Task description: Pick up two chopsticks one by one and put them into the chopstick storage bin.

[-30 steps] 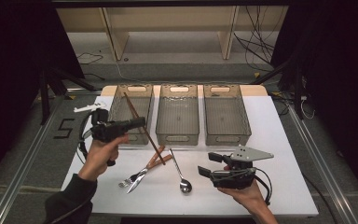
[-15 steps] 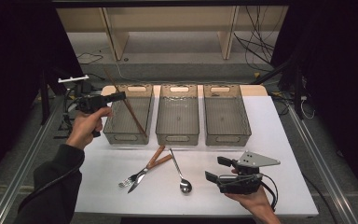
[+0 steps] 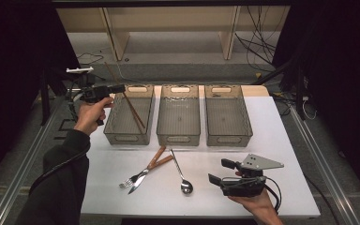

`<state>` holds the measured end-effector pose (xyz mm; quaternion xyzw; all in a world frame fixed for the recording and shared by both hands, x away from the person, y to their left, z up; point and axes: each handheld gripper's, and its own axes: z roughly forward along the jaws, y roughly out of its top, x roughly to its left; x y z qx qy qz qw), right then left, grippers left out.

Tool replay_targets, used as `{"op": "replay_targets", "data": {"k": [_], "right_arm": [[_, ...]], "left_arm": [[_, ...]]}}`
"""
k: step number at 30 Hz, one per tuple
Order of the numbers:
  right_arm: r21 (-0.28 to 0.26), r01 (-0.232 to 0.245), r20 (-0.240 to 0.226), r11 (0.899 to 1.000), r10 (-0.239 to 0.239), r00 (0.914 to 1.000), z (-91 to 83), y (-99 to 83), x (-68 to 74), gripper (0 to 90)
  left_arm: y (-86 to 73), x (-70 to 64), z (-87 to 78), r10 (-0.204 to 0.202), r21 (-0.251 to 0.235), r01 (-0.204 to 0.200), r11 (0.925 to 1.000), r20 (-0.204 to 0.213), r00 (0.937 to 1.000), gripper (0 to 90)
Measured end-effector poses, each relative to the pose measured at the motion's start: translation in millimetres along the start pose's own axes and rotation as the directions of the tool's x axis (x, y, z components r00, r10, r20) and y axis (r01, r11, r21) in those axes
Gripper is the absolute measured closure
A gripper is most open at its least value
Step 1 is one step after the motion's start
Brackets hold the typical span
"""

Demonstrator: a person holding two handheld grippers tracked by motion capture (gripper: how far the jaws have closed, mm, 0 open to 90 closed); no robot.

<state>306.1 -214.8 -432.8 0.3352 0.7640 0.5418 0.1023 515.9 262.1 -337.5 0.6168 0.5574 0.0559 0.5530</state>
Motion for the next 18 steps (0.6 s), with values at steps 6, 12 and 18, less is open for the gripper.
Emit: {"op": "replay_targets", "data": {"k": [6,12,18], "right_arm": [[-0.002,-0.009,0.004,1.000,0.009,1.0000,-3.1,-3.5,-1.4,23.6],[-0.002,-0.008,0.001,1.000,0.008,1.0000,-3.8,-4.8,-0.4,23.4],[0.007,-0.004,0.001,1.000,0.004,1.0000,-2.7,-5.9,-0.4,23.4]], "left_arm": [[-4.3,5.9,11.7,0.003,0.025,-0.002,0.9997,-0.045,0.9990,84.7],[-10.0,13.8,20.9,-0.007,0.041,0.010,0.9991,-0.079,0.9968,84.6],[-13.0,16.3,28.8,-0.004,0.074,0.010,0.9972,-0.094,0.9956,84.6]]}}
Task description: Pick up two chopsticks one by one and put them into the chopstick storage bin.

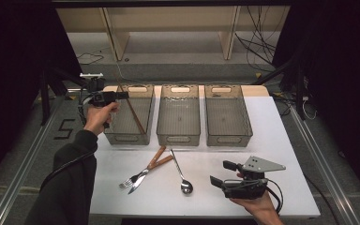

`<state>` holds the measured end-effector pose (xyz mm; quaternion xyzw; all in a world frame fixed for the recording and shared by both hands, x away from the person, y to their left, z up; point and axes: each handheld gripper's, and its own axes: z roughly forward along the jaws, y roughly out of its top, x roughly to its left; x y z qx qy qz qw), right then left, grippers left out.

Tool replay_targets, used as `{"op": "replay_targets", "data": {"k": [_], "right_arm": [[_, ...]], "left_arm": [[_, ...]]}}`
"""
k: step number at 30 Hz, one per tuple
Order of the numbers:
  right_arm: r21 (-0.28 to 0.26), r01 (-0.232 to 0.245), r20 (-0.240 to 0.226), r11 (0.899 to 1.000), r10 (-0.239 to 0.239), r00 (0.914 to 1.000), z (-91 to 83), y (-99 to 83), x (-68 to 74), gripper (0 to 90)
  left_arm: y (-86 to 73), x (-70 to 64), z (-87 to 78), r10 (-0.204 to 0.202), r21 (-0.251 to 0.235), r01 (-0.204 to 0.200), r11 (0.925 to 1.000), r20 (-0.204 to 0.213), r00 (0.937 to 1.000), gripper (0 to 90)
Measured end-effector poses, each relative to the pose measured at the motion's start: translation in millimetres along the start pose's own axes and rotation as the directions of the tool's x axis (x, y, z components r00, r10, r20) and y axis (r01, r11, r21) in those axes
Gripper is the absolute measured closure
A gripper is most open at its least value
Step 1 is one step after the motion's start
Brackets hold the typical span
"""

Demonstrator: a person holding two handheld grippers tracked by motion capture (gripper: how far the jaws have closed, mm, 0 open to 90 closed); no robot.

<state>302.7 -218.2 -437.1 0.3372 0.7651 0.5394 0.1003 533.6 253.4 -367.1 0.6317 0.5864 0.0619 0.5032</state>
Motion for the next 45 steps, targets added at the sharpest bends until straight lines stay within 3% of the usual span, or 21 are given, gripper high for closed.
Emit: {"op": "replay_targets", "data": {"k": [4,13,19,24,29,32,36,40,45], "right_arm": [[0.000,0.001,-0.001,1.000,-0.001,1.0000,0.3,-0.1,0.1,23.5],[0.002,-0.001,-0.004,1.000,0.001,1.0000,0.1,-0.4,-0.2,23.6],[0.005,0.003,-0.008,1.000,-0.003,1.0000,1.3,-1.2,-0.1,23.6],[0.010,0.003,-0.011,1.000,-0.003,0.9999,1.9,-1.6,0.3,23.7],[0.010,0.003,-0.016,1.000,-0.002,0.9999,1.9,-1.9,0.4,23.9],[0.012,0.001,-0.019,1.000,-0.001,0.9998,2.1,-2.3,0.9,23.9],[0.012,0.005,-0.020,1.000,-0.005,0.9998,2.1,-2.6,1.0,24.1],[0.012,0.005,-0.020,1.000,-0.004,0.9998,2.8,-2.9,1.3,24.0],[0.013,0.002,-0.019,1.000,-0.002,0.9998,2.9,-3.3,1.8,24.0]], "left_arm": [[-2.2,-2.6,5.5,0.007,0.031,-0.007,0.9995,0.004,1.0000,84.5],[-11.4,1.0,18.9,-0.022,0.092,0.022,0.9955,0.003,0.9997,84.2],[-14.3,3.1,24.8,-0.016,0.115,0.019,0.9932,-0.030,0.9994,83.3],[-14.1,1.0,30.1,-0.016,0.122,0.021,0.9923,-0.047,0.9988,71.8],[-12.8,-6.5,35.2,0.000,0.136,0.011,0.9906,-0.083,0.9966,48.2],[-13.1,-9.9,37.7,0.026,0.171,-0.005,0.9852,-0.117,0.9928,29.9],[-13.9,-13.9,35.5,0.027,0.175,-0.010,0.9845,-0.095,0.9951,22.7],[-15.7,-23.4,28.9,0.065,0.173,-0.051,0.9835,-0.075,0.9950,21.6],[-18.8,-35.2,12.4,0.089,0.140,-0.086,0.9864,-0.018,0.9959,20.2]]}}
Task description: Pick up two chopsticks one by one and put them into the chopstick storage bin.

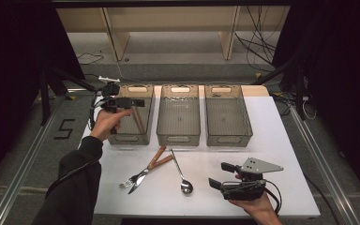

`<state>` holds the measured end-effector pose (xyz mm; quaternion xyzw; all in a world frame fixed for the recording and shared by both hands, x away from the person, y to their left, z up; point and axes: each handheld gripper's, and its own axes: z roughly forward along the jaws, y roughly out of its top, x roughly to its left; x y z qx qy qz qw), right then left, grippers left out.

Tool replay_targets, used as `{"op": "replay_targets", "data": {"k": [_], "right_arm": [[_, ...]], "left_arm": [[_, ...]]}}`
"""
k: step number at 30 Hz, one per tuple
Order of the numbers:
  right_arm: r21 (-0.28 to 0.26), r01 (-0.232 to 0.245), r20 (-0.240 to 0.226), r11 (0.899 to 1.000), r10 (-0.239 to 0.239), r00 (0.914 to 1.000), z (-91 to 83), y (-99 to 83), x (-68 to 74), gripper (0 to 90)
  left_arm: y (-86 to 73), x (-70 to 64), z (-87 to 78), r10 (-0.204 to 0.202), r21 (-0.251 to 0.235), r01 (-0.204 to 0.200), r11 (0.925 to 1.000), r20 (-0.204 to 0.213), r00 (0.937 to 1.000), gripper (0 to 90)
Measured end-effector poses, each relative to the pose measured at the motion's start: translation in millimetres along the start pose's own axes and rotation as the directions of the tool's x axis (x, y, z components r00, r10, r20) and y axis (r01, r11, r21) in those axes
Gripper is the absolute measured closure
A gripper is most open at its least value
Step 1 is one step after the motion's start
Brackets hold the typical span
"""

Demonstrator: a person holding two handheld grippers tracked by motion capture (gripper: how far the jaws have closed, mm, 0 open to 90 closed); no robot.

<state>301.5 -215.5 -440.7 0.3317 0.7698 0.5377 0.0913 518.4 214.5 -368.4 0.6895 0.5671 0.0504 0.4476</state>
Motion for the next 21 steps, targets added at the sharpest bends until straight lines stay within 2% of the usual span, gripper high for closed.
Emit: {"op": "replay_targets", "data": {"k": [6,11,14,17,21], "right_arm": [[-0.003,0.000,0.003,1.000,0.000,1.0000,-0.1,-0.5,0.3,24.0],[-0.003,0.002,0.013,1.000,-0.002,0.9999,0.5,-0.9,0.2,24.0],[-0.001,-0.006,0.034,1.000,0.006,0.9994,1.4,-1.0,1.0,24.1],[0.018,-0.002,0.076,1.000,0.001,0.9971,3.8,-0.6,4.1,24.2],[0.036,0.003,0.102,0.999,-0.007,0.9947,9.4,0.3,7.3,24.6]], "left_arm": [[-14.0,-14.6,-18.5,0.041,-0.044,-0.039,0.9983,0.051,0.9979,19.2],[-31.2,-27.6,-32.3,0.084,-0.090,-0.077,0.9930,0.077,0.9935,18.8],[-45.7,-33.2,-38.5,0.104,-0.110,-0.094,0.9895,0.090,0.9905,18.6],[-63.9,-37.4,-42.0,0.123,-0.126,-0.109,0.9860,0.111,0.9862,18.6],[-88.9,-37.7,-44.5,0.125,-0.140,-0.104,0.9846,0.145,0.9815,18.5]]}}
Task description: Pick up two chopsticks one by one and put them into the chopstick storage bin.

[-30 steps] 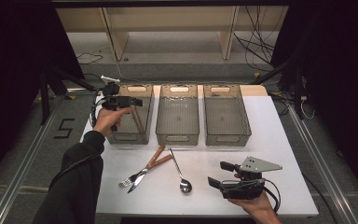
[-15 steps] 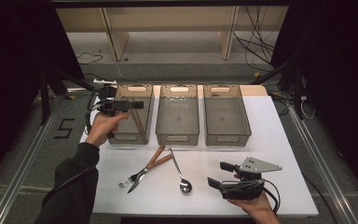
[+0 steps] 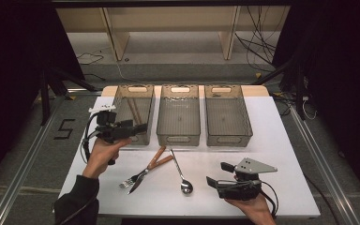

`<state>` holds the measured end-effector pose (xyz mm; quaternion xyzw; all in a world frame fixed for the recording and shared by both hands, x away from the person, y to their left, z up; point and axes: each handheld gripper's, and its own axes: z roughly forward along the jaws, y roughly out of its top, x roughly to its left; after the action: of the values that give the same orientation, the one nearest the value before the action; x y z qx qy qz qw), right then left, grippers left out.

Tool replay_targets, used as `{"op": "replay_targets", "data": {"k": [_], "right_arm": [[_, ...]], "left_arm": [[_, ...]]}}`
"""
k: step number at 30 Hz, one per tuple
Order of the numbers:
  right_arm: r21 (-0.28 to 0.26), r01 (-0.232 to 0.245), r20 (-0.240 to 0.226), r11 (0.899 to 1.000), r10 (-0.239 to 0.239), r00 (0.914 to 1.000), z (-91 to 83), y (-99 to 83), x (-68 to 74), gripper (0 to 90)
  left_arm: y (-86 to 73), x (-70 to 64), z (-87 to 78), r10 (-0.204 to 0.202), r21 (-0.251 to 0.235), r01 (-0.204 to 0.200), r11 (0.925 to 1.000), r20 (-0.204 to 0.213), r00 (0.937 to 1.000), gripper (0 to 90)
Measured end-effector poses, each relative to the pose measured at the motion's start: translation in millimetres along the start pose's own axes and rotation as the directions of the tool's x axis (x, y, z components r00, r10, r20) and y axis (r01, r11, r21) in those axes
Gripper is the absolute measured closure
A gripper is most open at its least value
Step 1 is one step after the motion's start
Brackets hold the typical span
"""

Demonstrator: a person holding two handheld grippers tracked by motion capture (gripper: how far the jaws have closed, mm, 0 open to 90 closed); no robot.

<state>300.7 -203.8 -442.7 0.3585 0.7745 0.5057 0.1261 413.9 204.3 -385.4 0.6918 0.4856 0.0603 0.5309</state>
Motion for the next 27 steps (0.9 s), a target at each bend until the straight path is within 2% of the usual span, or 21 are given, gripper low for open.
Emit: {"op": "replay_targets", "data": {"k": [2,3,6,11,15,27], "right_arm": [[0.012,0.008,0.011,1.000,-0.008,0.9999,2.2,0.7,2.2,24.9],[0.018,0.008,0.015,1.000,-0.009,0.9999,3.6,0.9,3.4,25.2],[0.041,0.019,0.027,0.999,-0.020,0.9994,8.9,2.0,7.2,25.8],[0.075,0.017,0.020,0.997,-0.019,0.9996,19.9,4.6,14.8,27.3],[0.104,0.017,0.015,0.994,-0.018,0.9997,30.5,5.8,20.5,28.3],[0.126,-0.006,0.001,0.992,0.006,1.0000,49.4,13.1,26.5,31.9]], "left_arm": [[-9.1,-0.3,-1.8,0.004,0.001,-0.004,1.0000,0.009,1.0000,18.6],[-12.1,-1.0,-2.1,0.012,0.013,-0.012,0.9998,0.005,0.9999,18.5],[-22.4,-1.8,-6.6,0.035,0.005,-0.035,0.9994,-0.003,0.9994,18.2],[-42.4,-0.1,-6.8,0.049,0.026,-0.048,0.9985,-0.020,0.9986,17.1],[-52.8,1.4,-7.2,0.056,0.024,-0.055,0.9982,-0.024,0.9981,16.7],[-80.7,4.9,-10.2,0.068,-0.022,-0.069,0.9974,-0.005,0.9976,16.3]]}}
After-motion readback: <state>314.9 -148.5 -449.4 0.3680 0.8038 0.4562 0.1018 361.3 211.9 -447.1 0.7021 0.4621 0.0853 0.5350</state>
